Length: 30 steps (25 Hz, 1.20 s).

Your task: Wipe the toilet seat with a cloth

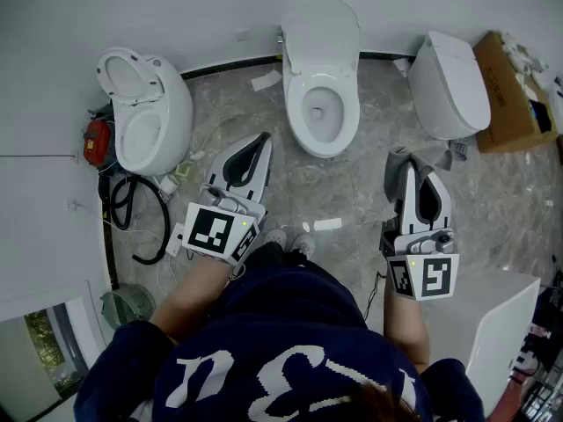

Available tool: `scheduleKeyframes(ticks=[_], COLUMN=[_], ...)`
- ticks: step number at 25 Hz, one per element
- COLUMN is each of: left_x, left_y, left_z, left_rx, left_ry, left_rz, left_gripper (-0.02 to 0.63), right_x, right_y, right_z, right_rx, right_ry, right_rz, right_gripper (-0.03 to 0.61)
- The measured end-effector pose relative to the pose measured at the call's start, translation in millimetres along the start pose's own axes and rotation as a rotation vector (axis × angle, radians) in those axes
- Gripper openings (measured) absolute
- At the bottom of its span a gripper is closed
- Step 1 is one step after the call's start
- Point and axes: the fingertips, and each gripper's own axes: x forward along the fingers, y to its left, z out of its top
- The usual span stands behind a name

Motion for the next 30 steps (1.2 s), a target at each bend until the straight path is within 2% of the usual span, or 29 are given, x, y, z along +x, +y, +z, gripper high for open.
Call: scheduleKeyframes(ticks=[3, 7, 11, 16, 22, 30], left_x=[3, 8, 12, 31, 93, 212], left_y=[-7, -12, -14, -1, 37, 129], left_z=[-5, -7, -7, -16, -23, -14], left_rx=[0.005, 0.012, 0.019, 0.027, 0.003, -0.009], left_ry=[-0.001, 0.000, 0.005, 0.029, 0.022, 0.003], left_rz=[-0.006, -0.009, 0.004, 0.009, 0.006, -0.026], left_gripper=[0.011, 0.011, 0.011, 0.011, 0.011, 0.011], right_x=[-6, -12, -13, 10, 70, 211], right_y=[-7, -20, -31, -44, -67, -98], right_z=[-7, -2, -4, -15, -35, -54], right_rx=[-0.044, 0.006, 0.011, 0.033, 0.032, 0.002], right_ry=[0.023, -0.009, -0.008, -0.006, 0.017, 0.028], right_rz=[0.010, 0.003, -0.005, -0.013, -0.014, -0.004], right_gripper=[0.025, 0.026, 0.026, 0.026, 0.026, 0.026])
